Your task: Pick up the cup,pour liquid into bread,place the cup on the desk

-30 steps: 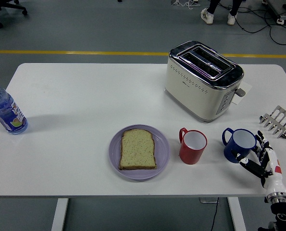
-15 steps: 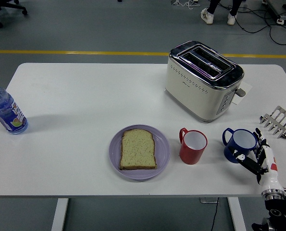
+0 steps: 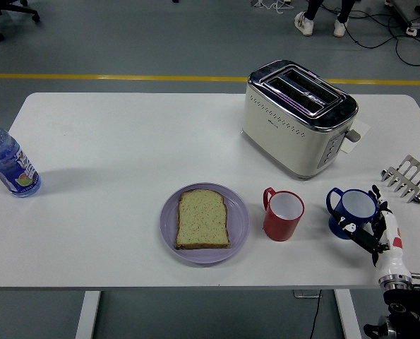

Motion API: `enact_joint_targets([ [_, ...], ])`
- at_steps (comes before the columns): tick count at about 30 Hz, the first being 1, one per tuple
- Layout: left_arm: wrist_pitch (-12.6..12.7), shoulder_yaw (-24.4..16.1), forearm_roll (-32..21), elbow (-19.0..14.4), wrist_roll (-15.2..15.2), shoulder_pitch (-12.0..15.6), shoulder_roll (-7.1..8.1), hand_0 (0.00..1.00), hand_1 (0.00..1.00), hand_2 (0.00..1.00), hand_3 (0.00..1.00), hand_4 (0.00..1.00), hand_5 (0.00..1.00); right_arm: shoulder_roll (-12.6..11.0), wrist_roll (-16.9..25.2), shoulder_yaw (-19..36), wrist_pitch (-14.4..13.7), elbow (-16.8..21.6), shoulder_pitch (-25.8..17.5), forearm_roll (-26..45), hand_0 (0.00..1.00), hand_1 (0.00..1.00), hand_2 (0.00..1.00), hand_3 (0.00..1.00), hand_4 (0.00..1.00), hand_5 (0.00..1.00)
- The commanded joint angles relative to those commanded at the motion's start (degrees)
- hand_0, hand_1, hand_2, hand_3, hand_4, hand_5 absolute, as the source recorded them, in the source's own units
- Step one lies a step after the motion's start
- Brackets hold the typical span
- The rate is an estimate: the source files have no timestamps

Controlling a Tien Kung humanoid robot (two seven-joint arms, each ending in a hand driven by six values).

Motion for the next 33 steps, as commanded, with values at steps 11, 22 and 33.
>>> enact_joint_targets([
  [11,0.02,0.37,-0.17,-0.03,-0.03,-0.16,0.0,0.635,0.646,0.657,0.553,0.325,0.84,0.43,1.53,-2.12,-1.42,-2.24,1.77,1.0,0.956,0.886,0.982,0.998,0.992,0.13],
  [22,0.02,0.48,-0.19,-0.08,-0.05,-0.3,0.0,0.635,0.646,0.657,0.553,0.324,0.84,0.83,1.85,-2.59,-1.73,-5.14,3.89,1.78,0.96,0.885,0.981,0.998,0.991,0.136],
  [33,0.02,0.59,-0.25,-0.11,-0.06,-0.41,0.0,0.635,0.646,0.657,0.554,0.325,0.838,1.01,2.74,-3.77,-1.98,-7.31,5.04,3.5,0.949,0.868,0.966,0.998,0.99,0.152],
])
